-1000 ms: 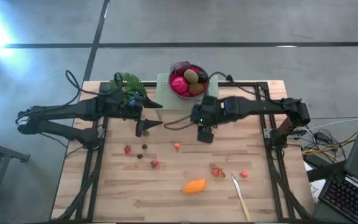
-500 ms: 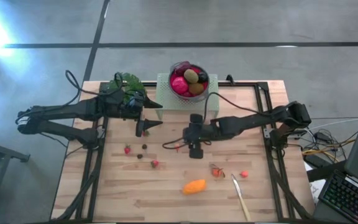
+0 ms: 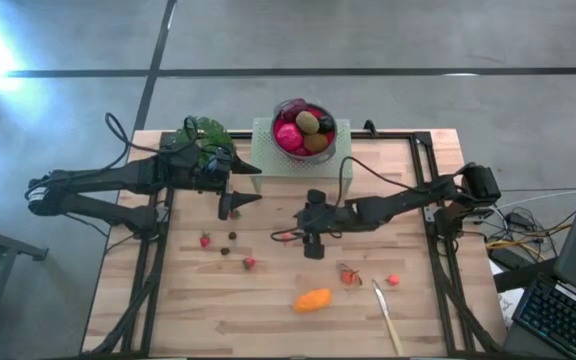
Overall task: Pick & Place Fruit
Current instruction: Put the peach into the red strainer bowl on the shelf
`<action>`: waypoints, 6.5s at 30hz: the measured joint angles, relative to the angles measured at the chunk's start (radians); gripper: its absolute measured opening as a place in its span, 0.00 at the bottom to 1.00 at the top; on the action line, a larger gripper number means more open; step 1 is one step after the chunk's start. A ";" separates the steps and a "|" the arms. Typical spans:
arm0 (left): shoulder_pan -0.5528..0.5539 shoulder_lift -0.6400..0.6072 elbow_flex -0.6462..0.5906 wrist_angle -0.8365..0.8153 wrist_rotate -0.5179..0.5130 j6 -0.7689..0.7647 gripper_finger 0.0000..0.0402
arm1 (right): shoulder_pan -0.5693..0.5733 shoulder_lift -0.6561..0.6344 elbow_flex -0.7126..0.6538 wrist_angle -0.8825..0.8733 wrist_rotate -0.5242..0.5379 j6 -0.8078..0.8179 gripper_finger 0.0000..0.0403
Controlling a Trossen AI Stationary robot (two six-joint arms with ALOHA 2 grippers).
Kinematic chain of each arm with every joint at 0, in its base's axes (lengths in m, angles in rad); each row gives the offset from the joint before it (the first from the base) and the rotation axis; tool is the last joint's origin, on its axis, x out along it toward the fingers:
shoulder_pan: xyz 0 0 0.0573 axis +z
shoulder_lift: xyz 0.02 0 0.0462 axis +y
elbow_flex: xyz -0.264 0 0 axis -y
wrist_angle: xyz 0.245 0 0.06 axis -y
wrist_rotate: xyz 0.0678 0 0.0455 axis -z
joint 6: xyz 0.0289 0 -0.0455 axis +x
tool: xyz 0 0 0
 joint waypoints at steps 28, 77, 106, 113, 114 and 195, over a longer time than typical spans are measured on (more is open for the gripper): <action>0.000 0.000 0.000 -0.007 0.000 0.000 0.86 | -0.040 -0.046 -0.251 -0.172 0.091 0.253 0.64; 0.000 0.000 0.000 -0.008 0.000 0.000 0.86 | -0.066 -0.163 -0.168 -0.191 -0.121 0.122 0.30; 0.000 0.000 0.000 -0.011 0.000 0.000 0.86 | -0.436 -0.090 0.405 -0.324 -0.121 -0.076 0.29; 0.000 0.000 0.000 -0.011 0.000 0.000 0.86 | -0.457 -0.063 0.404 -0.352 -0.121 -0.075 0.29; 0.000 0.000 0.000 -0.011 0.000 0.000 0.86 | -0.457 -0.063 0.403 -0.350 -0.121 -0.081 0.28; 0.000 0.000 0.000 -0.011 0.000 0.000 0.86 | 0.730 -0.126 0.101 -1.161 -0.029 1.289 0.50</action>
